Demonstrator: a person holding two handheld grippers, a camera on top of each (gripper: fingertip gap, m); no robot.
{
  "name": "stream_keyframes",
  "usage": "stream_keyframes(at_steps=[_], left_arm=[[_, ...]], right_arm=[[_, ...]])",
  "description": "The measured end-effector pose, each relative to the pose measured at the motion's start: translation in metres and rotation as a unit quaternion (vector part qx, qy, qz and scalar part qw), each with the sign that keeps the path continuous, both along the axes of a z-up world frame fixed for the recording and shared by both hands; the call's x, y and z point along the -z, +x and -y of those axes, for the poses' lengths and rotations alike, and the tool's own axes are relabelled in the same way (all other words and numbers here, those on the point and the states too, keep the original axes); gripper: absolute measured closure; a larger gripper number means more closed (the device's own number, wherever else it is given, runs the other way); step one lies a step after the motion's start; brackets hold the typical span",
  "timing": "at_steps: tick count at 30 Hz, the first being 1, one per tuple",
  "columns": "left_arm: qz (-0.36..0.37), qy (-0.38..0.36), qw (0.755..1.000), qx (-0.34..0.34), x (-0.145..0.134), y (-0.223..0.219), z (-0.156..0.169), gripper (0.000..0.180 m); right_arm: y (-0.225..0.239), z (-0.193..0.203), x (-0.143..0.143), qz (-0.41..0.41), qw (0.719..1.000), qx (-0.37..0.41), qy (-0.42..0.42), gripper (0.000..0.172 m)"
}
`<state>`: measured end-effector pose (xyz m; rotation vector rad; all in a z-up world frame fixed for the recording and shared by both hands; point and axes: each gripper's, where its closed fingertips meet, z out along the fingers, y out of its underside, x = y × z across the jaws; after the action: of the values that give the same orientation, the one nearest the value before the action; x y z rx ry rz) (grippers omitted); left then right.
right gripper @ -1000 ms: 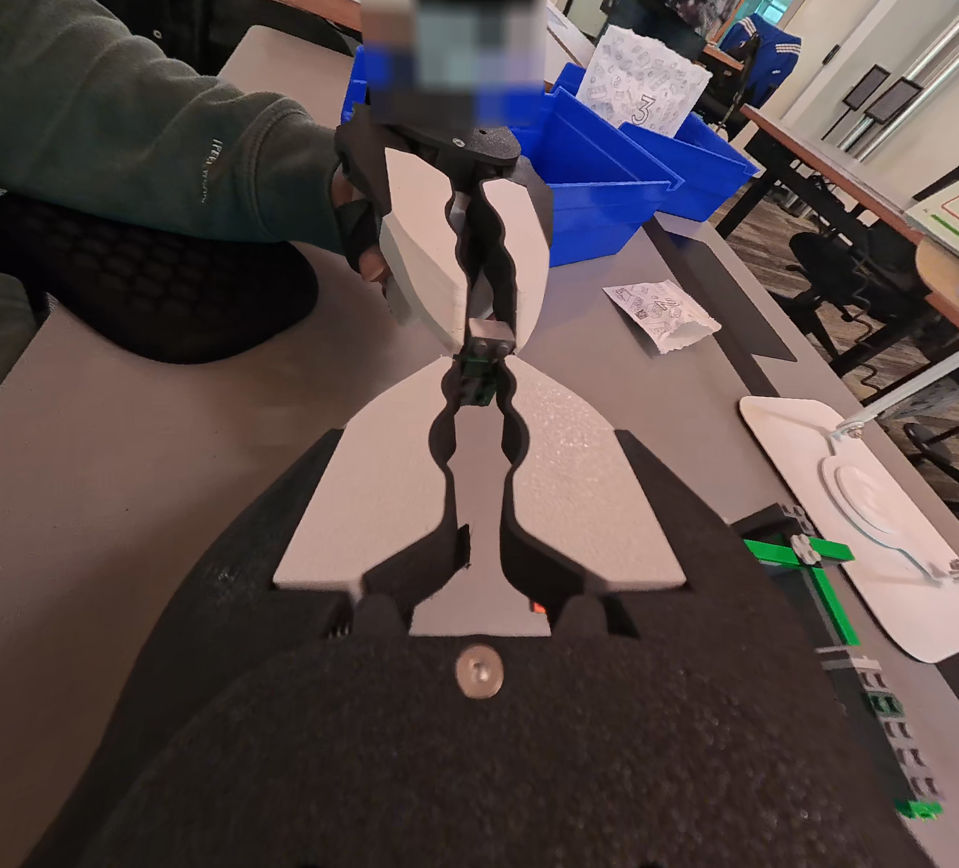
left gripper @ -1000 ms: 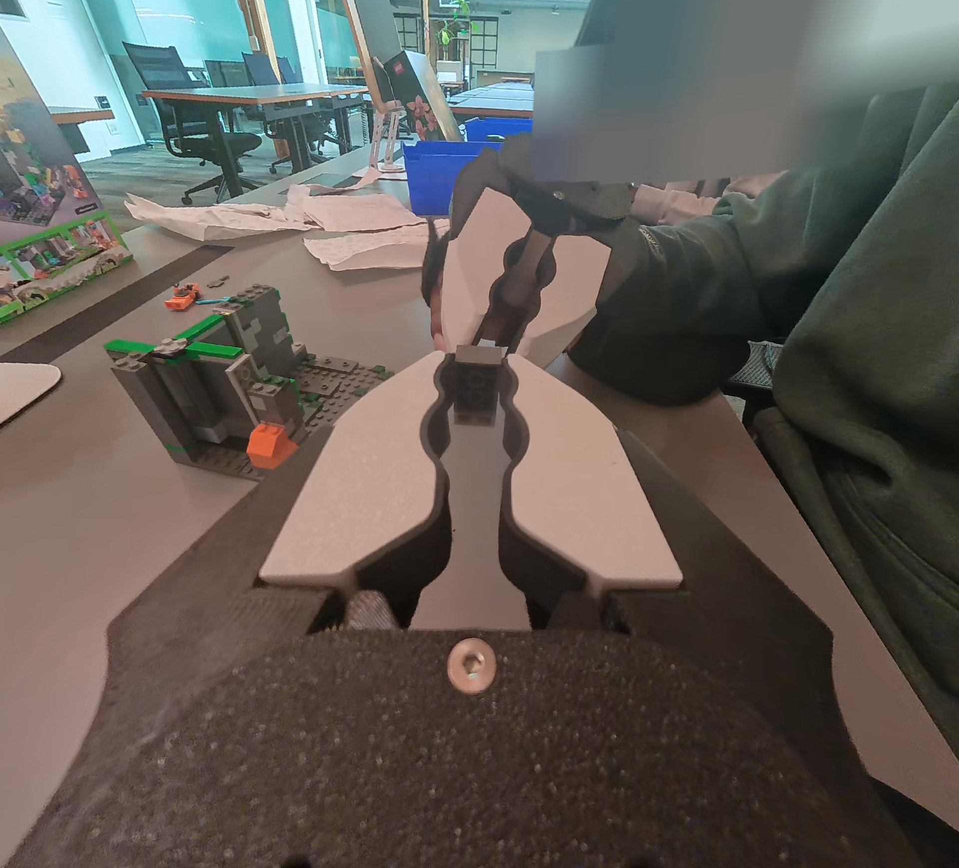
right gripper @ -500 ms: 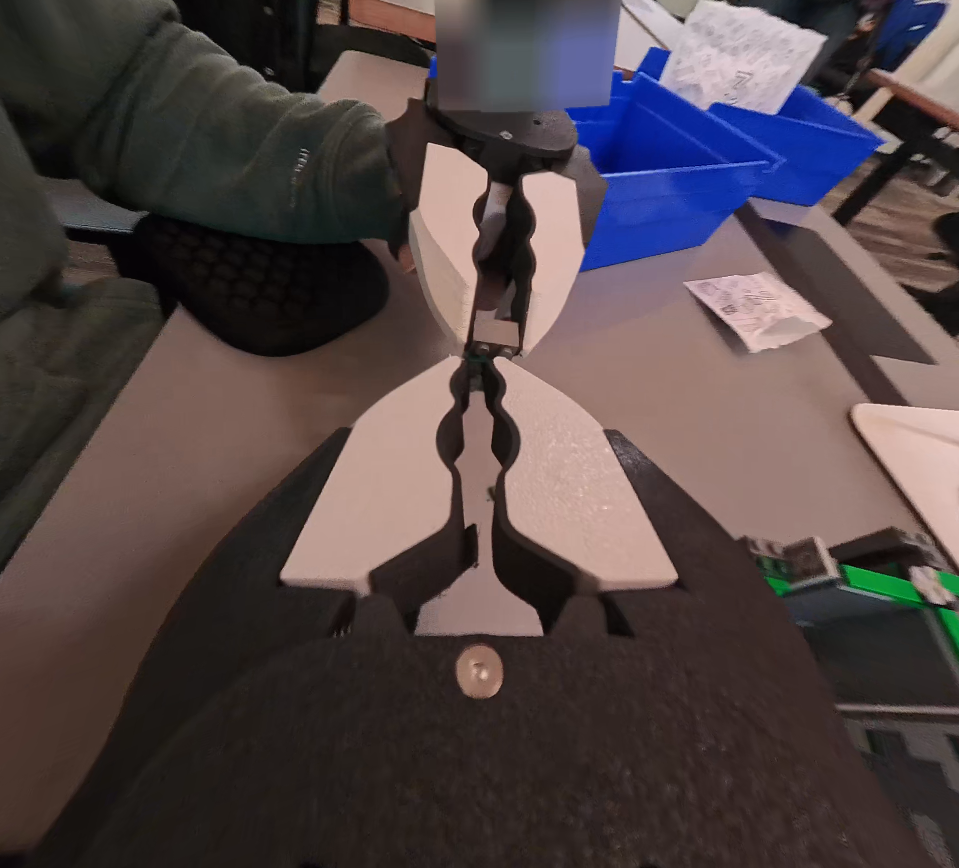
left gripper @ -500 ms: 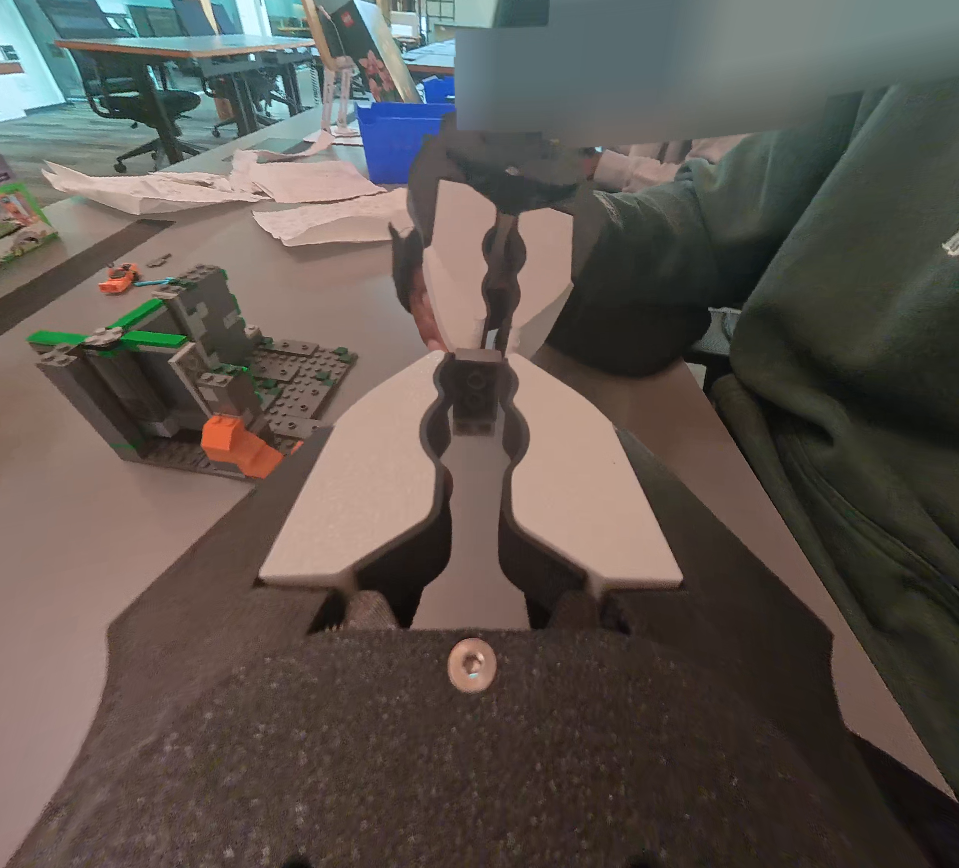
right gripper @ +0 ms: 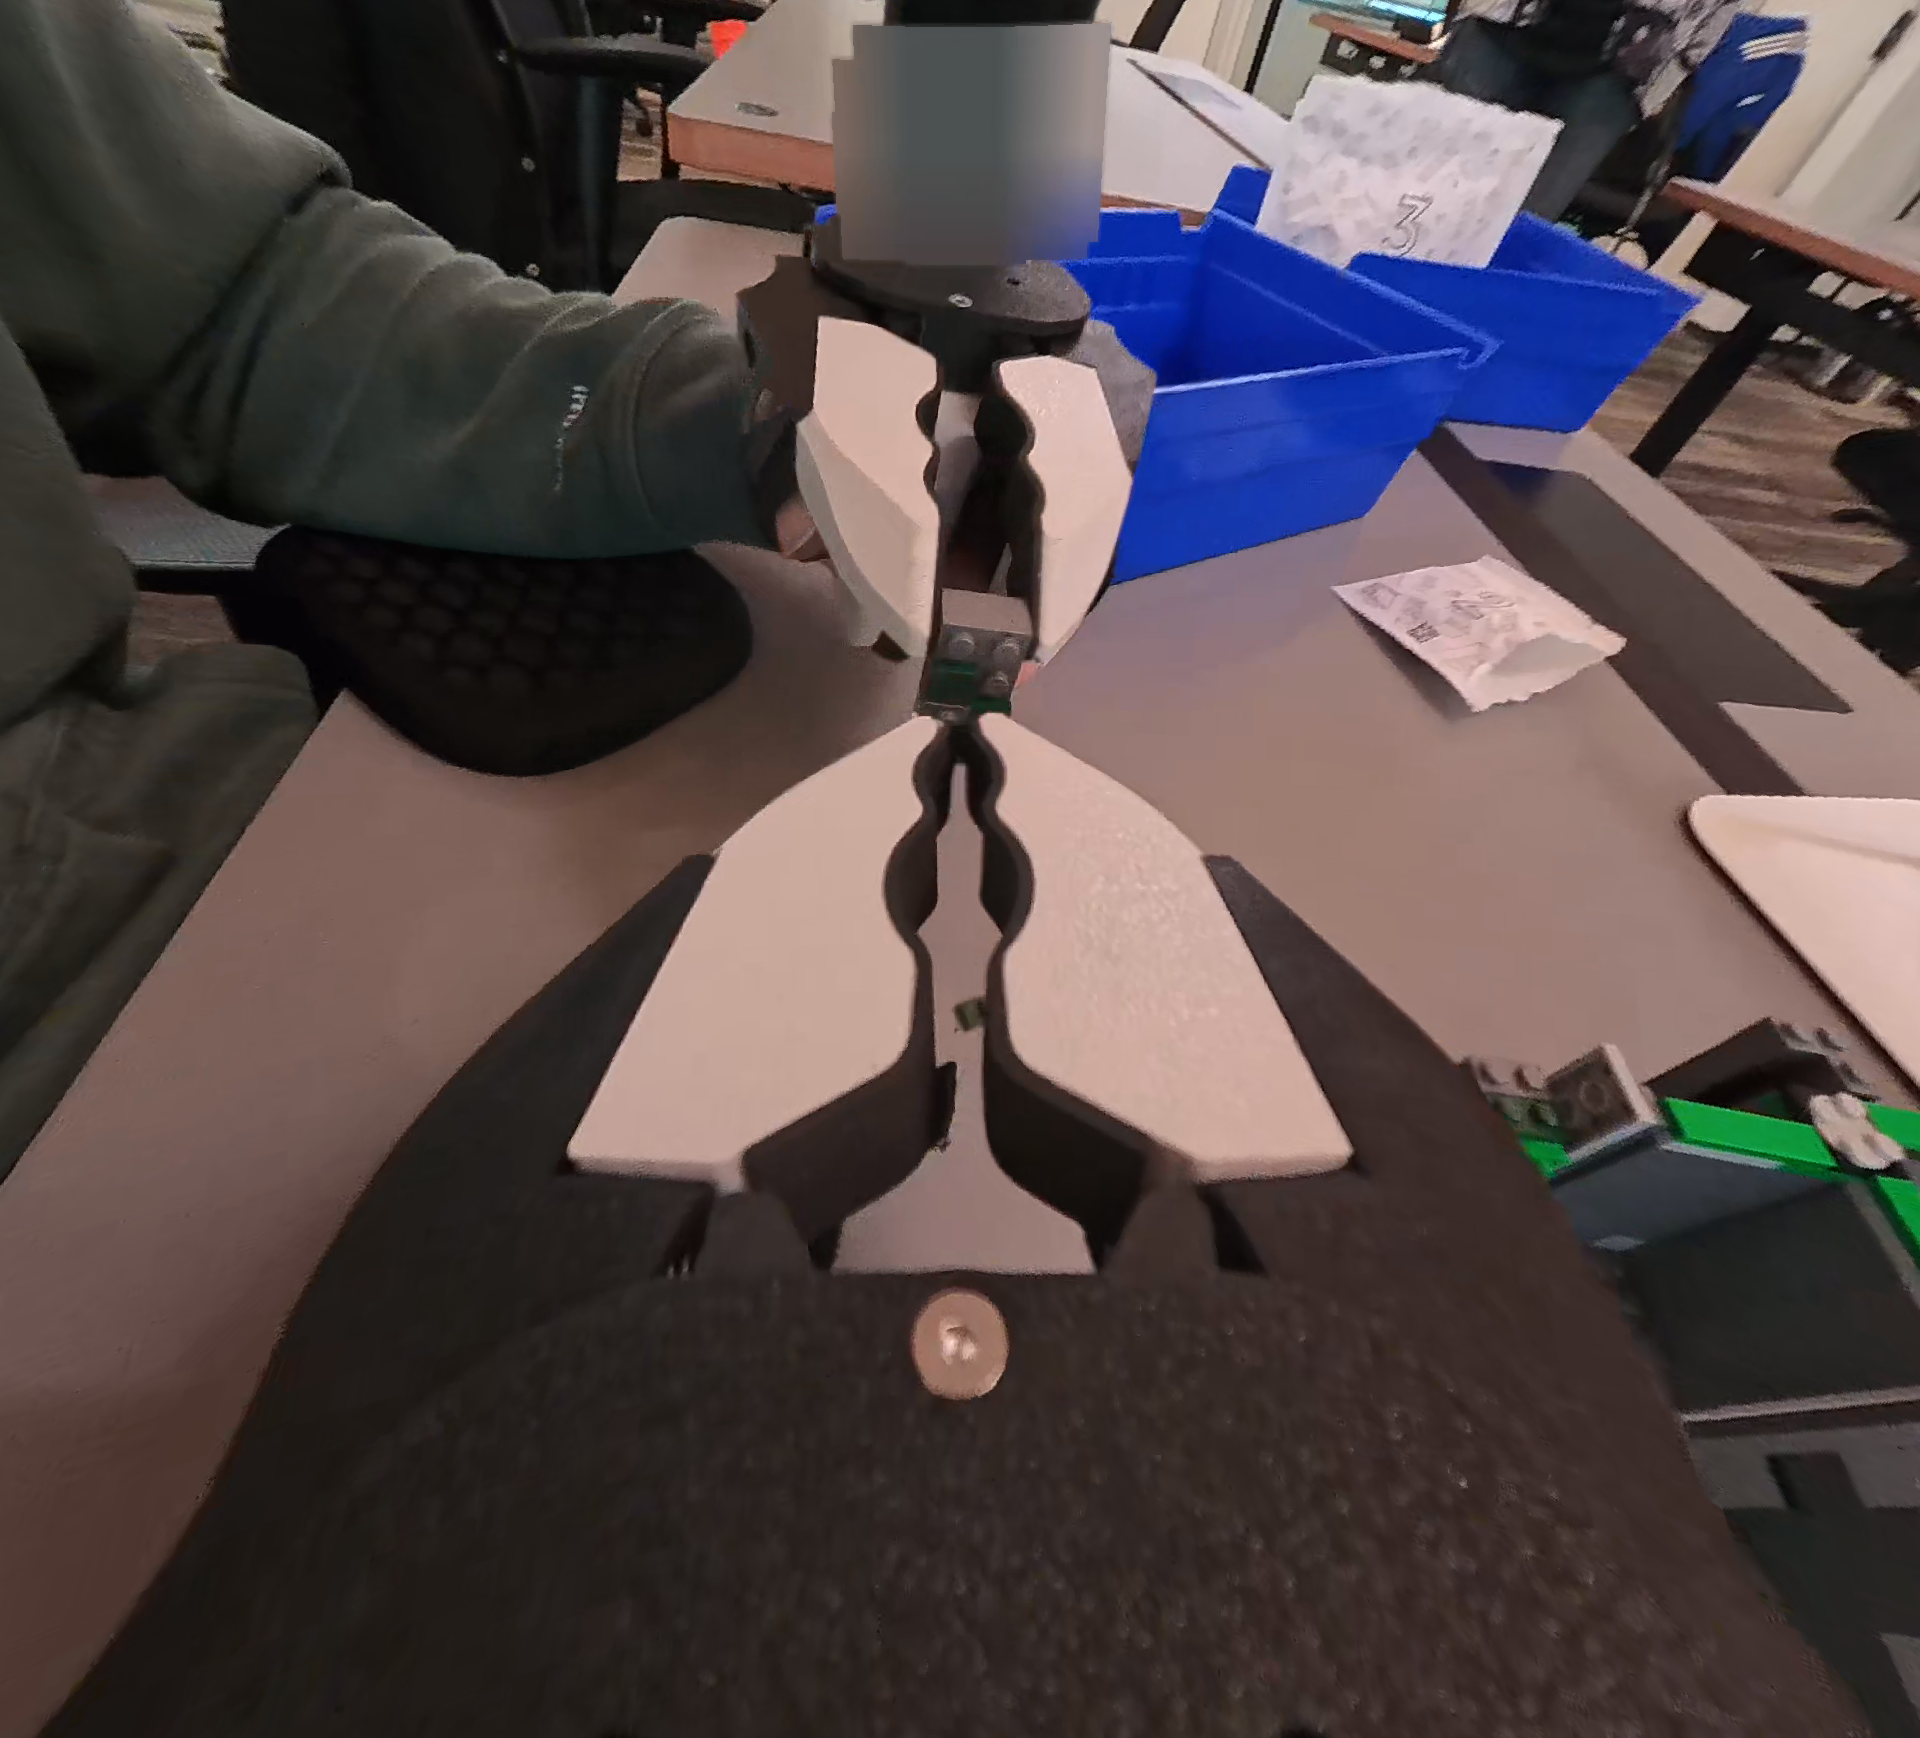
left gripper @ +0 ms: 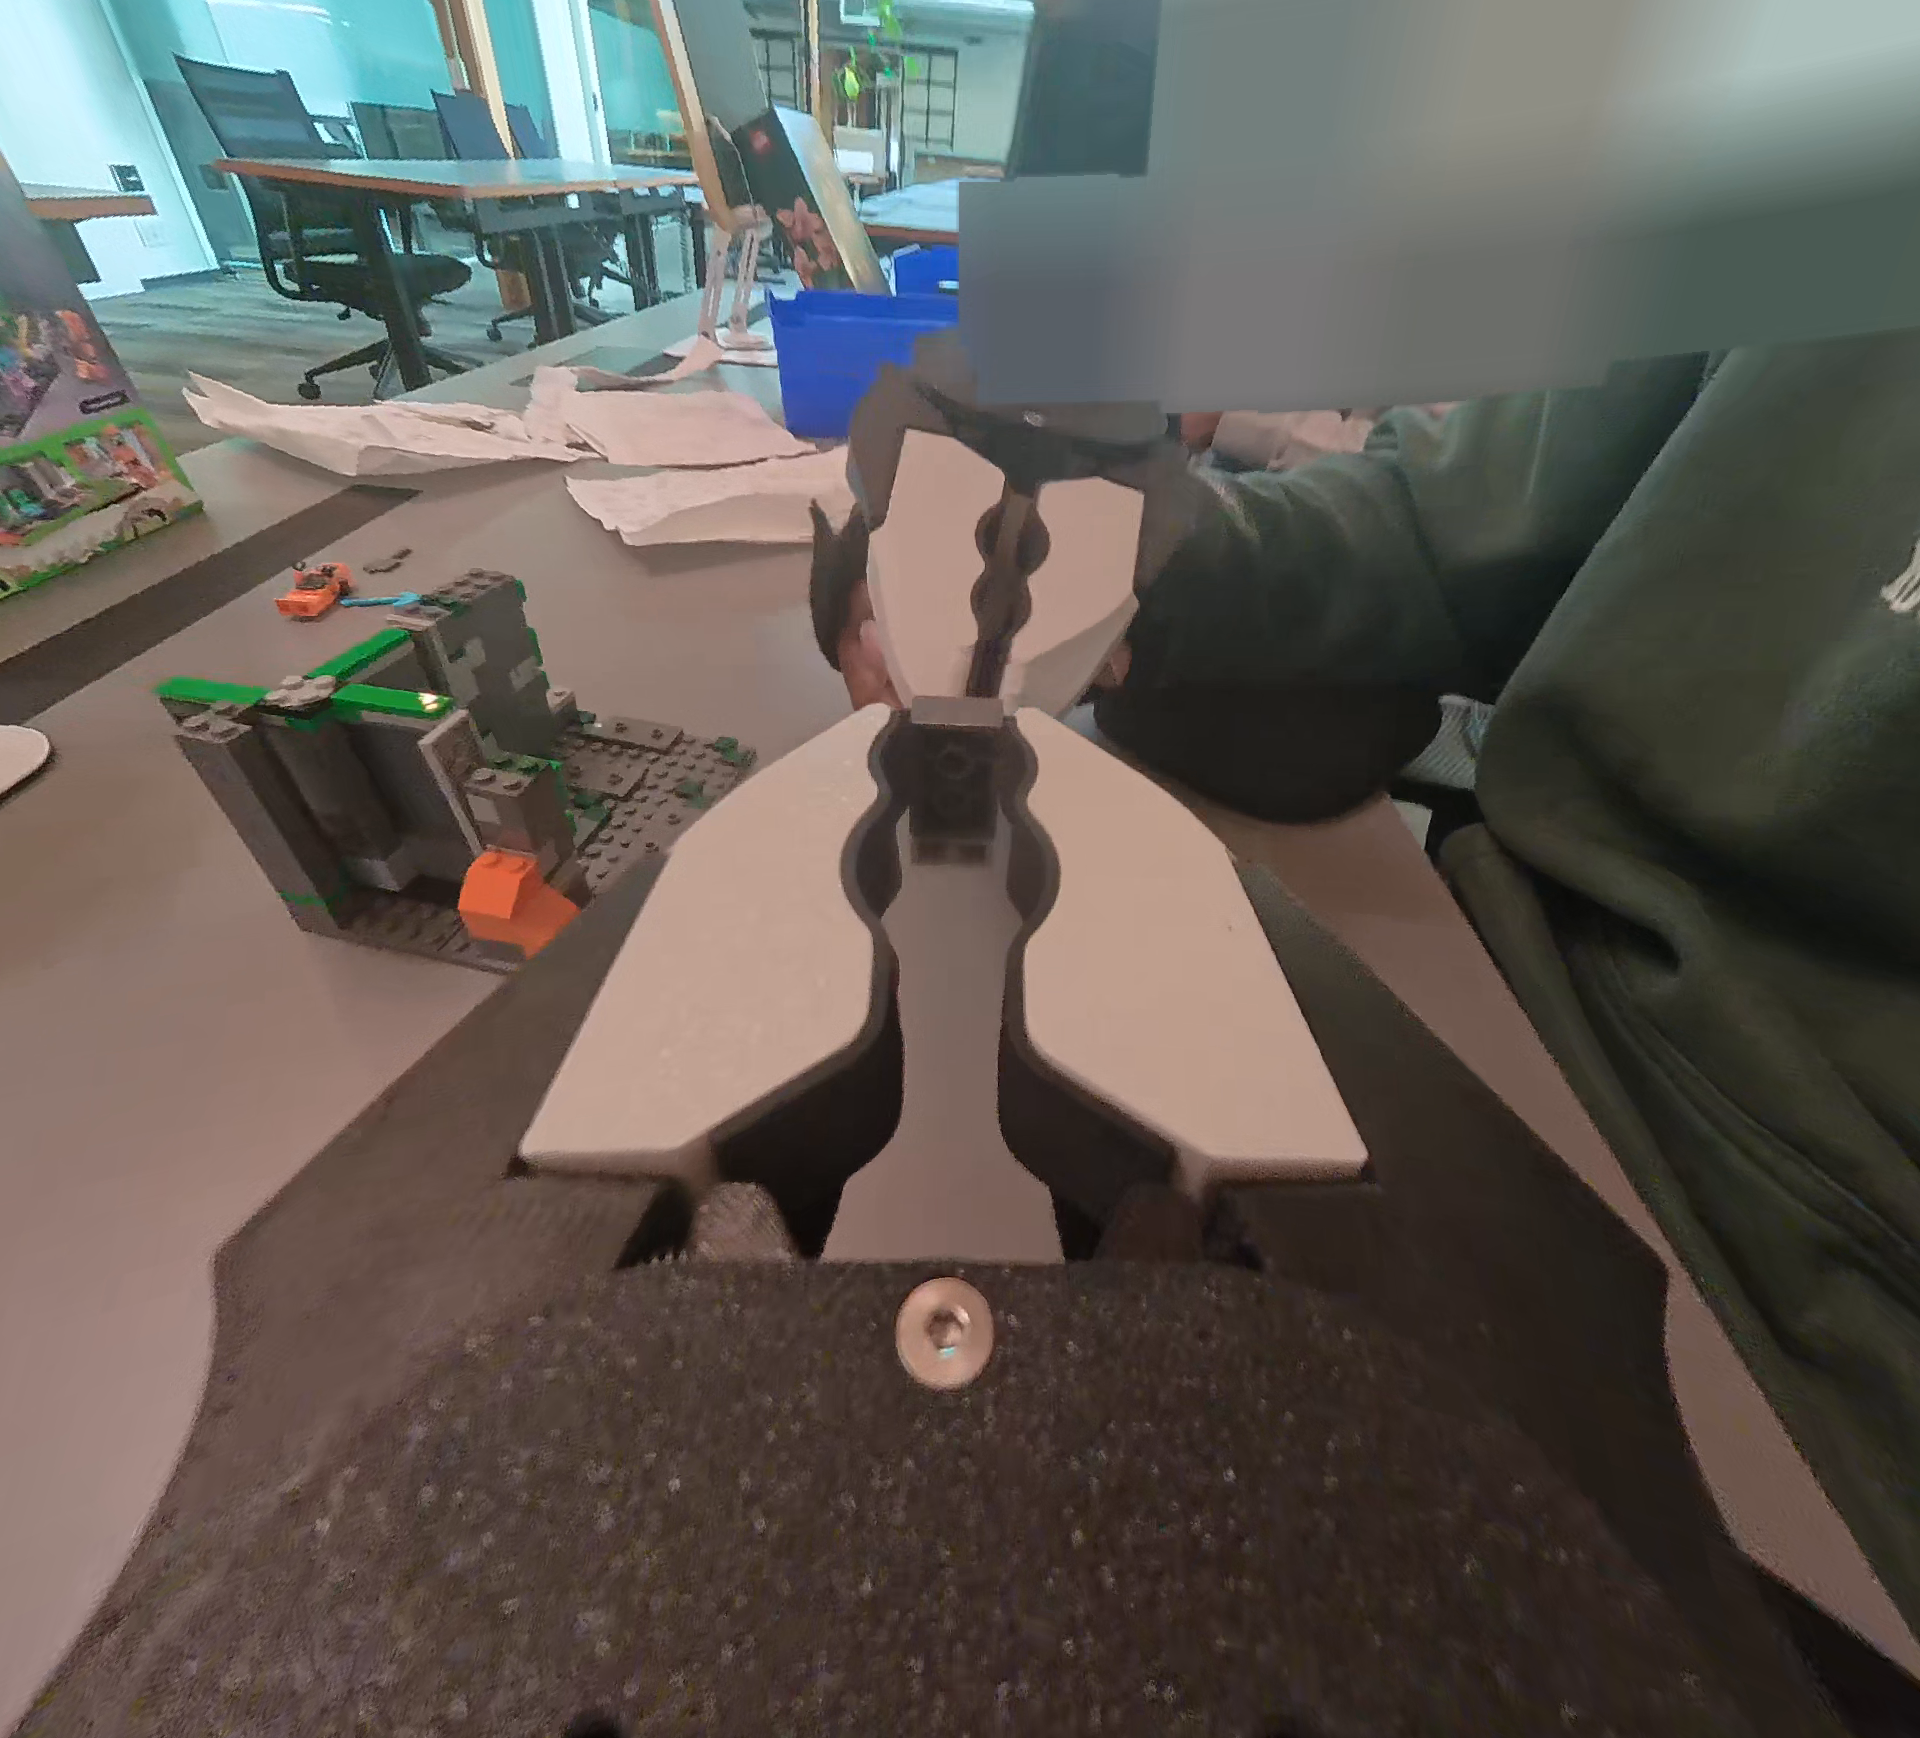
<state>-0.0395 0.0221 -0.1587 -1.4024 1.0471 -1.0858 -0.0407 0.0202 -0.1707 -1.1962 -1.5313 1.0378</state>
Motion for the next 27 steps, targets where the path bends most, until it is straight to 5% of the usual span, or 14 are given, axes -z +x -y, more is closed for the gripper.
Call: stream_keyframes(at_steps=[6,11,22,27], left_arm=[[0.074,-0.024,0.997,0.014,-0.017,-0.005,0.001,0.164],[0.077,-0.012,0.996,0.033,-0.018,0.0,0.009,0.164],[0.064,0.01,0.997,0.035,-0.022,-0.02,0.009,0.164],[0.054,0.006,0.998,0.021,-0.016,-0.018,0.005,0.164]], right_arm=[[-0.007,-0.001,0.002,0.009,1.0,0.021,0.0,0.14],[-0.012,0.007,-0.003,0.002,1.0,0.018,-0.007,0.154],[0.015,0.002,-0.016,-0.038,0.987,-0.067,-0.142,0.156],[0.016,-0.008,0.003,0.013,0.994,-0.037,-0.102,0.156]])
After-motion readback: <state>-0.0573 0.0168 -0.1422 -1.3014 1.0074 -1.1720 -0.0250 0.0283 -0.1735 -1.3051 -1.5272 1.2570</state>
